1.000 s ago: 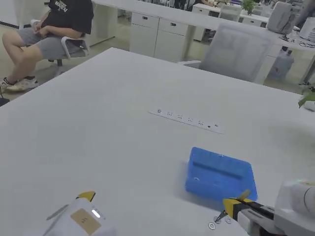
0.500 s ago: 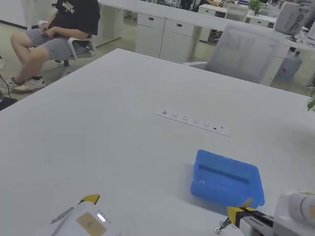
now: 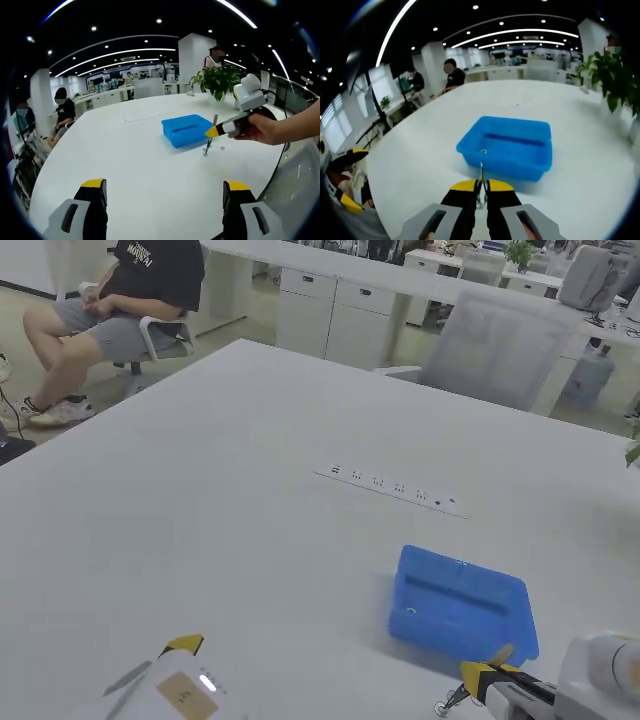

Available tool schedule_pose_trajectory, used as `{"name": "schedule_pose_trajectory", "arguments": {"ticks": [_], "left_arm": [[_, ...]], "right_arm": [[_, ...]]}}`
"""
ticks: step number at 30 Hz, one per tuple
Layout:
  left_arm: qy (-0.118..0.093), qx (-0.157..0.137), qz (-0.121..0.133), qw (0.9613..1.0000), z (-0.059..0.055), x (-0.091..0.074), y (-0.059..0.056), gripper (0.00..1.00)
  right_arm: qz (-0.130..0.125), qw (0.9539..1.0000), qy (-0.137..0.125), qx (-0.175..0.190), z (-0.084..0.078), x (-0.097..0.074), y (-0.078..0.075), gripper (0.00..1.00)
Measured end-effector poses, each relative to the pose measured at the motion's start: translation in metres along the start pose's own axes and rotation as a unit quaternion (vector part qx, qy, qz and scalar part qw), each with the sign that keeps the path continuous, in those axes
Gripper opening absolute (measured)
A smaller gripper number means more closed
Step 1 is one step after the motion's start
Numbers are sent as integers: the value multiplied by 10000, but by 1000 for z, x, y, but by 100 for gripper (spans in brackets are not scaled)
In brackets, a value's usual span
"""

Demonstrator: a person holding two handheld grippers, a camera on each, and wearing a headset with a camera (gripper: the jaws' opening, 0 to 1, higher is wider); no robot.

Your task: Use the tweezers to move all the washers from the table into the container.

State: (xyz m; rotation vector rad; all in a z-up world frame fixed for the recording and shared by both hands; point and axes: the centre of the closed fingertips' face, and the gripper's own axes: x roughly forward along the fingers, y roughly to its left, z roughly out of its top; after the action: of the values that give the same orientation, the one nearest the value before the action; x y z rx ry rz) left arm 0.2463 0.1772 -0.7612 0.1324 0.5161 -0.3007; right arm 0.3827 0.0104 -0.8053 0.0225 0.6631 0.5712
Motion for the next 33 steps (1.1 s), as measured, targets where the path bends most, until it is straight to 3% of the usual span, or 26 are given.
{"name": "schedule_pose_trajectory", "arguments": {"ticks": [5,9,13,27,32,33], "left_arm": [[-5,4,-11,10000,1,0,0,98],[-31,-12,-13,10000,1,-1,0,99],[-20,7,-14,10000,1,0,-1,98],[-11,18,17,10000,1,0,1,97],[-21,7,32,10000,1,-1,2,97],[-34,2,28,10000,1,-1,2,97]], "right_arm": [[-42,9998,-40,-208,-1,2,0,3],[70,9999,-26,-147,-4,-2,7,3],[37,9986,-16,-526,-8,-3,15,3],[6,9997,125,-218,-2,-3,6,1],[60,9997,42,-225,7,-9,9,1],[75,9997,-12,-239,16,-15,10,1]]}}
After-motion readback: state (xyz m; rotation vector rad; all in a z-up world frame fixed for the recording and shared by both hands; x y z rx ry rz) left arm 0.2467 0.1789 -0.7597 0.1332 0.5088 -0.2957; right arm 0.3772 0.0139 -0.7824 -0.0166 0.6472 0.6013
